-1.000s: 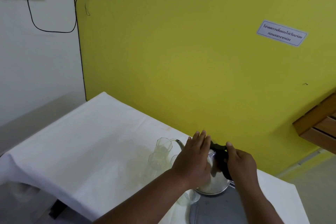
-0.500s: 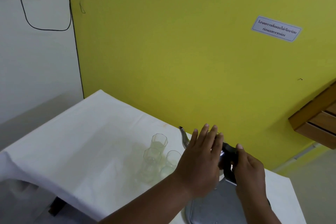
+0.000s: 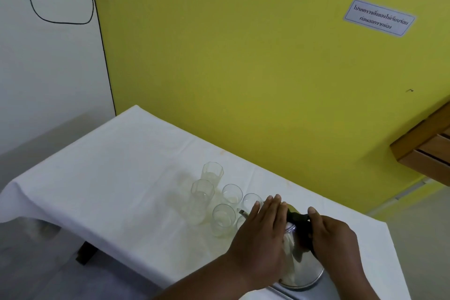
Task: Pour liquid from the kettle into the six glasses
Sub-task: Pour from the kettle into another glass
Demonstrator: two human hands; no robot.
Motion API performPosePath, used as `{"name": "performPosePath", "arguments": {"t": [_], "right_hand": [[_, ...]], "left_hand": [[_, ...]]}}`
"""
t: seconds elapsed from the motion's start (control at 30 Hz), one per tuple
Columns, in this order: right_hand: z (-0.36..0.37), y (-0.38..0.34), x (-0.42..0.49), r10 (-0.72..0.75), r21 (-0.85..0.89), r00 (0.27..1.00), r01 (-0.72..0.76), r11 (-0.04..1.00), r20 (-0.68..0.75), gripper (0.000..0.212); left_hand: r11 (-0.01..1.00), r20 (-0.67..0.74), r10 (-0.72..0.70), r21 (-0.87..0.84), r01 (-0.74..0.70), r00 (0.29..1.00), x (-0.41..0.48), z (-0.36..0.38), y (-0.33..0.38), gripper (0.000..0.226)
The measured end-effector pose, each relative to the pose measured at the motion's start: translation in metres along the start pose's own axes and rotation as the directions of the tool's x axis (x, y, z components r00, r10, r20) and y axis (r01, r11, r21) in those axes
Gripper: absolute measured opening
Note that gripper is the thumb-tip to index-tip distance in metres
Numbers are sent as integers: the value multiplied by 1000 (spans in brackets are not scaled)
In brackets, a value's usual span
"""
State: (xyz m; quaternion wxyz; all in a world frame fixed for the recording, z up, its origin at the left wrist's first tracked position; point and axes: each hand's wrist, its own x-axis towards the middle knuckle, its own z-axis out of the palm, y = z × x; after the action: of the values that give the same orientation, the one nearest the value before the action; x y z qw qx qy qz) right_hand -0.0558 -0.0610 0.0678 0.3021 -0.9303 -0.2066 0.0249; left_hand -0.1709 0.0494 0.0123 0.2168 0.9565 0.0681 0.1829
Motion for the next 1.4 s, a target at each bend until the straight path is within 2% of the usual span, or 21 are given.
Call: {"name": "performPosePath", "arguments": {"t": [0.13,0.37,0.87,1.4], "right_hand": [[4,5,-2,-3,-68,1000,5,998,25,56],[2,0,-4,-16,-176,999,24,984,46,57],[-1,-4,-2,-64,-199,998,66,978,17,57],[-5,-6,-5,-54,-195,999,52,979,-5,56]], "left_hand": [[999,49,-13,-38,15,999,-6,9,-3,78],[996,52,-36,-84,40,998,-10,19,-2,76],[991,25,-52,-126,55,998,-8,16,-1,78],[989,36,-41,-142,46,999,-7,8,2,80]]}}
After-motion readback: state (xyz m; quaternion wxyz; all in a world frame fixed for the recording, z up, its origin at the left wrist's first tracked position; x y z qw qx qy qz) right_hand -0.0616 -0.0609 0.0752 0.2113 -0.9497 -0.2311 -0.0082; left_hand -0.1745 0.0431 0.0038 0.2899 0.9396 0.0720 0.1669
